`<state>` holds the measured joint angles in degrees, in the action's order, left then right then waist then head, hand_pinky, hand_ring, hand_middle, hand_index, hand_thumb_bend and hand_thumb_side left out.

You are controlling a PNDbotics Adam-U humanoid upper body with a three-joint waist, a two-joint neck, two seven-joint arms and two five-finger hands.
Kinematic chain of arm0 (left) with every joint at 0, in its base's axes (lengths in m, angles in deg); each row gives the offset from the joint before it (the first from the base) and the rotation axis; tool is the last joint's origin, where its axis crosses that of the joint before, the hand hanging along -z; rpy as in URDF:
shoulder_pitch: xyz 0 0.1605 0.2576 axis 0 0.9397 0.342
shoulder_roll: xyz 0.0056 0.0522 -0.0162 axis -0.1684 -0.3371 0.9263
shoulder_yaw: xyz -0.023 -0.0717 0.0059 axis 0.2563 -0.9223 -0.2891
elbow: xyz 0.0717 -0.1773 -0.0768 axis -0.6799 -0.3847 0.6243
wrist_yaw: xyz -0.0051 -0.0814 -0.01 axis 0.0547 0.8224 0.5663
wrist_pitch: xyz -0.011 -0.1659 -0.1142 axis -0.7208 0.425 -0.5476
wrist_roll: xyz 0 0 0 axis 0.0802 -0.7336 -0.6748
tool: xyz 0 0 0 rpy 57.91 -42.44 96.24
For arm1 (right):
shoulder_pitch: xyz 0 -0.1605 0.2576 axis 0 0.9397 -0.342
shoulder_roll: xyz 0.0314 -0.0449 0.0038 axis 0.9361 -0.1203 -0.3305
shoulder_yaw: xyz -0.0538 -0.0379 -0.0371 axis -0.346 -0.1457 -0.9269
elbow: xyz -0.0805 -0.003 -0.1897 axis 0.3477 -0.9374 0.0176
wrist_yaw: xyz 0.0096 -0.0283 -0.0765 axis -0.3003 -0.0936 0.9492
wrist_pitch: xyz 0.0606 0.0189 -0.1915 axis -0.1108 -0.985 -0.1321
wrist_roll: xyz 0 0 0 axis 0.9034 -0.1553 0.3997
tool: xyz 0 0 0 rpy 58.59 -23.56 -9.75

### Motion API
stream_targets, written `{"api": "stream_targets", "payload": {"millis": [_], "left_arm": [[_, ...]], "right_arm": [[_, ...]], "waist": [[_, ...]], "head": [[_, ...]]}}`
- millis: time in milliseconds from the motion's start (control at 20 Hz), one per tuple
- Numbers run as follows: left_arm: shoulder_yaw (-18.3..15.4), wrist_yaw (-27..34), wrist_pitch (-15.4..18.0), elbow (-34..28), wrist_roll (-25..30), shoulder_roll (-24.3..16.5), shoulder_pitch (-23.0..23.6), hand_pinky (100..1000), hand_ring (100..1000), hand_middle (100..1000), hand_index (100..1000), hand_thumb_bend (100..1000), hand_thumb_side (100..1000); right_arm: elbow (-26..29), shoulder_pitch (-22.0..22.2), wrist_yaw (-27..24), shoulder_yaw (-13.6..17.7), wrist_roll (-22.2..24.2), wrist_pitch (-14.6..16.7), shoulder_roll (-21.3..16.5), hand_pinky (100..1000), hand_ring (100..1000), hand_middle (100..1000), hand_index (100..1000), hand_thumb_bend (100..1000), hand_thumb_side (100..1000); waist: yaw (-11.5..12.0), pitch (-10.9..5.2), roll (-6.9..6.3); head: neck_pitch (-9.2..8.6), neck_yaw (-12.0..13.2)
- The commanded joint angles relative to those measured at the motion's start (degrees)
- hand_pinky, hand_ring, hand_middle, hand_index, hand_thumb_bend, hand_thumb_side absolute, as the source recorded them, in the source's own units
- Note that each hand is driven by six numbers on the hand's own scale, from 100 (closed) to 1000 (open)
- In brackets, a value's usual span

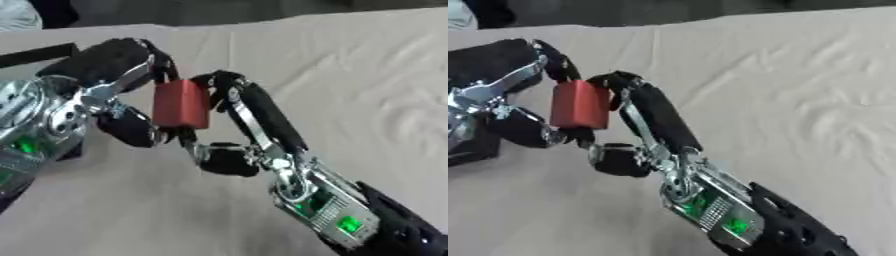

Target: Pick up the objects with one hand, pass them to the other hand, and then place them into the box on the other side of the table.

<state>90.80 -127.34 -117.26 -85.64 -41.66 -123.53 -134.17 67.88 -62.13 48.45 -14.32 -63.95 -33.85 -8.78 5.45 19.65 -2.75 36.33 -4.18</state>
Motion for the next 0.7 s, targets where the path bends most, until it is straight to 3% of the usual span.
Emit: {"api": "stream_targets", "payload": {"millis": [50,700], "left_arm": [[-1.6,0.3,-1.7,-2.0,1.0,-1.1,-1.1,801,712,565,708,457,139],[-2.0,-1.3,-1.9,-3.3,0.5,-1.3,-0.9,802,704,536,681,503,137]], "right_arm": [[0.2,-0.2,0.0,-0.3,0.0,-0.3,-0.6,607,615,459,589,100,100],[0.4,-0.1,0.9,-0.4,-0.5,-0.8,-0.9,602,611,460,588,100,100]], "waist": [[0.1,-0.92,-0.01],[0.3,-0.92,0.06]], "head": [[-0.57,0.1],[-0.79,0.2]]}}
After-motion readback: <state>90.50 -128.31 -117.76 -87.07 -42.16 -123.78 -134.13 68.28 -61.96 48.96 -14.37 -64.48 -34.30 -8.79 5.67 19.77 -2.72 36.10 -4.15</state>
